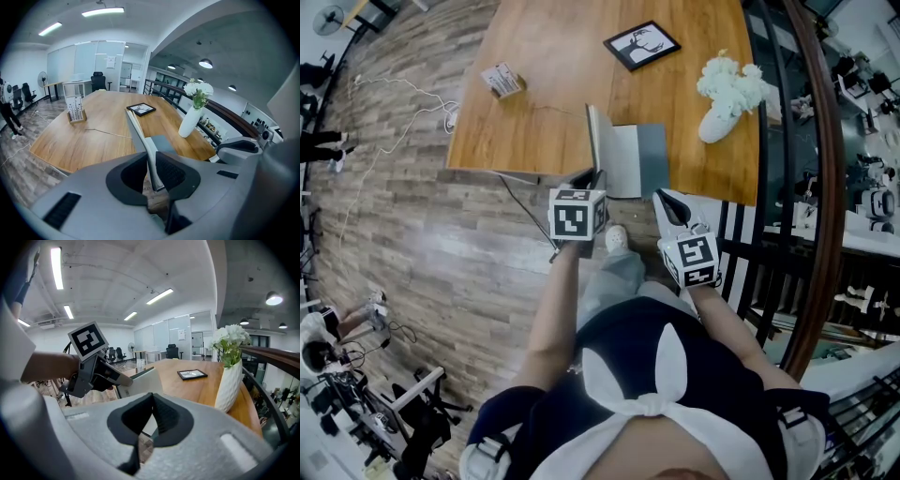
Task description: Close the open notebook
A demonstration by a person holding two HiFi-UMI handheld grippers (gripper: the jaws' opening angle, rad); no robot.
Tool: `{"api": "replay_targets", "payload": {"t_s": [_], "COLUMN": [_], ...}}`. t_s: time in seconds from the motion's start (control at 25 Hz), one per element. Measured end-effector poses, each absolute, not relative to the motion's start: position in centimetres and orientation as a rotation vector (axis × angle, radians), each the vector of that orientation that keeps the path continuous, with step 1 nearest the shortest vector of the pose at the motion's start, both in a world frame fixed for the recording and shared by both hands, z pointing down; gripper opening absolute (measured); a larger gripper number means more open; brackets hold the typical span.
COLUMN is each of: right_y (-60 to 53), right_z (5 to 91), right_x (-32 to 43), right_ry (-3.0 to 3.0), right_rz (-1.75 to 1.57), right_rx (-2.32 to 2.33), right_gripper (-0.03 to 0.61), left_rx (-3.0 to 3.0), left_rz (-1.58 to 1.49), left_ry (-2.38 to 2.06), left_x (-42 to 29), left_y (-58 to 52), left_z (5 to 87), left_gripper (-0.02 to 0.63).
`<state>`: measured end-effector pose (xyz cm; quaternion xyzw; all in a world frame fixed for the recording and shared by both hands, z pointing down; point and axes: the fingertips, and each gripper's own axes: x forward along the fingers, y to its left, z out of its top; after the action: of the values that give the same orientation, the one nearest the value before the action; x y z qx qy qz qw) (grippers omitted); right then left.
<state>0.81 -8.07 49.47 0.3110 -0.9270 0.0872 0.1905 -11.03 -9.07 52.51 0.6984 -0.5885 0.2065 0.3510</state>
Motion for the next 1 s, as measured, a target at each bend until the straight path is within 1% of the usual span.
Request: {"api": "replay_targets", "payload": {"t_s": [0.64,1.0], "right_y": [-8.5,-8.7], "right_z": [49.1,48.8], "right_x": [1.6,2.0], "right_ry": [-2.586,-2.575], "right_rz": [0.246,0.251], "right_rx": [0.921,0.947], "right_gripper": [-0.002,-0.002], "left_rx": [1.923,1.920], "left_rz": [0.542,0.482], "left_ry": [-1.419,-1.385], "left_x": [-7.6,-7.0], "left_y": [-10.1,-10.2], "left_z": [53.0,52.9], "left_gripper": [0.064,0.058]}}
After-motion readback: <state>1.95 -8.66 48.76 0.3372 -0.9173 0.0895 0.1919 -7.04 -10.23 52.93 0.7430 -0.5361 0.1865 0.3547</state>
